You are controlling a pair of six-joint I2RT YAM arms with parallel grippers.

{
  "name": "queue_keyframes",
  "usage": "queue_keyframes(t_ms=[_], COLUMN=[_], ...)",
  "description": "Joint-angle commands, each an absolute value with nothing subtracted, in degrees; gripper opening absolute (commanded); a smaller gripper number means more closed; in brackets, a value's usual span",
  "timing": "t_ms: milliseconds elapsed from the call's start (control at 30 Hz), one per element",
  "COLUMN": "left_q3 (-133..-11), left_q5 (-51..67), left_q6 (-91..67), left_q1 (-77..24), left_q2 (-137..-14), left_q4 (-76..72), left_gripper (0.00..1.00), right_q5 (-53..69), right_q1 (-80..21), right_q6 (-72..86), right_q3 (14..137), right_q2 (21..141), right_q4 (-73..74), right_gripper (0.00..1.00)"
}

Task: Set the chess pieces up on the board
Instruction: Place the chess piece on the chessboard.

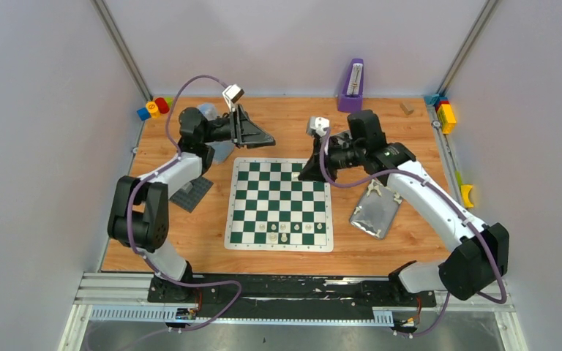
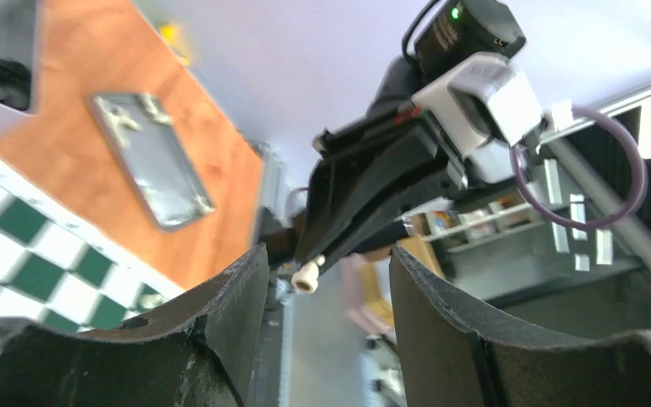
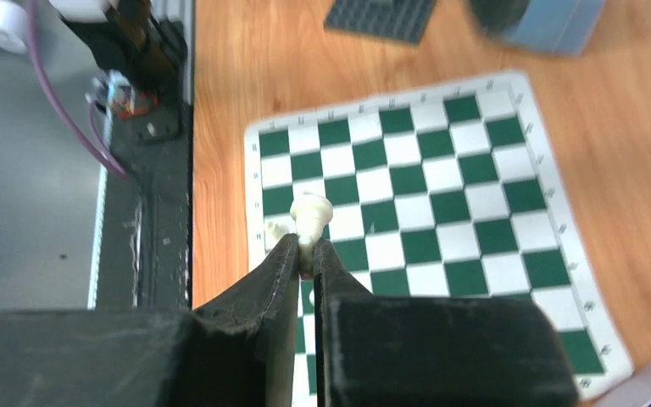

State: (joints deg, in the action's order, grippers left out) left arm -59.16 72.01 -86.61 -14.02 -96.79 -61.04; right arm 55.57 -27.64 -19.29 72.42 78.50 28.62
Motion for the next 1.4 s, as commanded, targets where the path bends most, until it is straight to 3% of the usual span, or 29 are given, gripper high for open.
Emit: queue_keyframes(t_ms=[0,100,133,200,633,1367], left_q3=[-61.9,-69.9,-73.3,-75.3,-74.1,-69.9], left_q5=[72.4,66.1,62.0,57.2,31.6,28.4], left_q6=[-58.9,-22.9,-17.4,-8.4,6.5,9.1], left_q1=[-11.0,-10.3,-10.2,-9.6,-9.1,-9.1], left_q2=[-88.2,-84.5,-84.1,-82.6,-68.3,-62.6], left_q4=[-28.2,8.4,21.0,29.8,44.5,44.5], left_gripper=[0.63,0.71,0.73,0.75,0.99,1.00], right_q5=[41.5,33.6,31.8,28.5,7.1,3.4], right_q1=[-32.7,-36.9,-38.1,-40.2,-56.3,-59.1], right_q6=[-31.1,-34.5,-35.3,-36.5,-39.7,-40.3], right_q3=[67.6,64.9,64.8,65.4,65.1,68.5], right_q2=[76.0,76.4,76.9,78.2,92.0,100.0], right_q4=[37.8,40.4,41.6,43.8,50.8,55.0], right_gripper=[0.00,0.00,0.00,0.00,0.00,0.00])
